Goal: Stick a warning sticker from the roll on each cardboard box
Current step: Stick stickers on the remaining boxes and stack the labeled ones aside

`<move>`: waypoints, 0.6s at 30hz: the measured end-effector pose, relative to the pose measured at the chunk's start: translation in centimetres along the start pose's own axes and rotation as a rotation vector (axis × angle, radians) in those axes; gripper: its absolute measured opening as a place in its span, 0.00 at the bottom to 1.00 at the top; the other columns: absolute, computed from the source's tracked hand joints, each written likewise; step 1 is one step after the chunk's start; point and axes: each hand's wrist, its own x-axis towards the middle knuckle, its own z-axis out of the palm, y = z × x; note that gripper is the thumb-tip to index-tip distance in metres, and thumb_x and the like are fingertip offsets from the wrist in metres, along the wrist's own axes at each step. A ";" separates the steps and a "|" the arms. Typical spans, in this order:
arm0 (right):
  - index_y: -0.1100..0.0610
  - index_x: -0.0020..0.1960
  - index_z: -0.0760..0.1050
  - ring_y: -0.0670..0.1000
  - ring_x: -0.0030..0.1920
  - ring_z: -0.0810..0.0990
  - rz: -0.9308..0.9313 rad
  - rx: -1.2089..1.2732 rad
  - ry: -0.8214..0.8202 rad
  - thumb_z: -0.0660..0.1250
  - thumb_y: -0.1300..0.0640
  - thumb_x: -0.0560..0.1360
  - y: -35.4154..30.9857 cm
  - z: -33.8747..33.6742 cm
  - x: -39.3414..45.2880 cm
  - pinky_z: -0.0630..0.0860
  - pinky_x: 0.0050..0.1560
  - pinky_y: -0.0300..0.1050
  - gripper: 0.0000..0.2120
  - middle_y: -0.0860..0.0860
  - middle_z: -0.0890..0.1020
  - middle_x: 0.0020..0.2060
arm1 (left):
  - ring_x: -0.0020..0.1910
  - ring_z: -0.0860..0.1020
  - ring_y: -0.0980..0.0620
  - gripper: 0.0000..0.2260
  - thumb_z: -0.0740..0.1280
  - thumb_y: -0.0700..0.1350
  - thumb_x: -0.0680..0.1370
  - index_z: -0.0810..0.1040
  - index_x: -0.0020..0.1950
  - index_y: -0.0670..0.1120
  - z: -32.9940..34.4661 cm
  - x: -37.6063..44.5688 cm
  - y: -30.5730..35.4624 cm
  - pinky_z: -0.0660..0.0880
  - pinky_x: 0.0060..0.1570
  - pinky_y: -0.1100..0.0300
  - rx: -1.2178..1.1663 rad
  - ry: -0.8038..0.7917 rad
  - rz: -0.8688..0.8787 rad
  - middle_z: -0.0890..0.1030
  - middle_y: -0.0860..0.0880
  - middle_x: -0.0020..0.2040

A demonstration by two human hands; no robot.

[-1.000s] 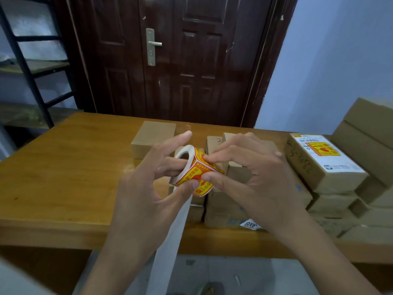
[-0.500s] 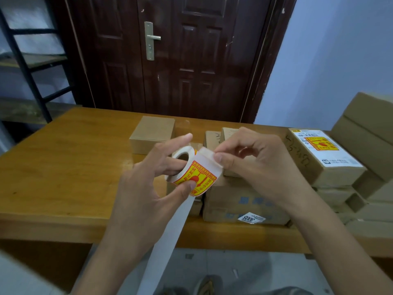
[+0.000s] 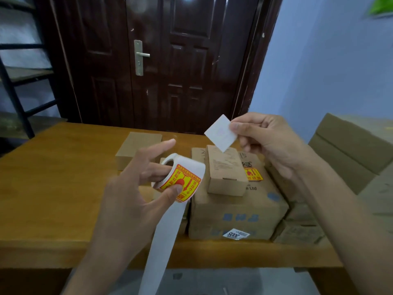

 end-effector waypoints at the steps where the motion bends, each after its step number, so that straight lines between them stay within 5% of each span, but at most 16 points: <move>1: 0.56 0.51 0.87 0.47 0.31 0.77 0.006 -0.015 0.001 0.75 0.55 0.78 0.1 -0.4 0.3 0.69 0.35 0.41 0.05 0.53 0.83 0.34 | 0.57 0.80 0.69 0.35 0.73 0.62 0.67 0.66 0.73 0.71 0.0 0.2 0.1 0.81 0.50 0.70 -0.008 0.004 -0.002 0.84 0.64 0.55; 5: 0.58 0.54 0.87 0.47 0.37 0.82 0.032 -0.066 -0.001 0.75 0.57 0.79 1.5 -1.4 1.1 0.73 0.34 0.37 0.06 0.56 0.87 0.42 | 0.57 0.81 0.67 0.35 0.71 0.64 0.65 0.67 0.71 0.72 0.0 0.5 0.3 0.85 0.49 0.60 -0.038 0.015 -0.020 0.85 0.64 0.54; 12: 0.61 0.52 0.87 0.49 0.38 0.82 0.136 0.037 0.032 0.69 0.55 0.83 4.2 -1.0 1.2 0.75 0.35 0.41 0.12 0.58 0.87 0.46 | 0.57 0.80 0.70 0.36 0.77 0.53 0.68 0.69 0.72 0.68 0.3 0.3 -0.7 0.77 0.47 0.76 0.006 0.010 -0.037 0.85 0.63 0.53; 18: 0.52 0.54 0.86 0.46 0.37 0.82 0.108 -0.229 0.016 0.73 0.58 0.80 5.1 -0.1 1.3 0.76 0.36 0.41 0.04 0.55 0.87 0.39 | 0.55 0.80 0.70 0.34 0.75 0.57 0.66 0.68 0.71 0.71 0.7 0.3 -1.0 0.79 0.43 0.75 -0.038 0.001 -0.059 0.84 0.65 0.52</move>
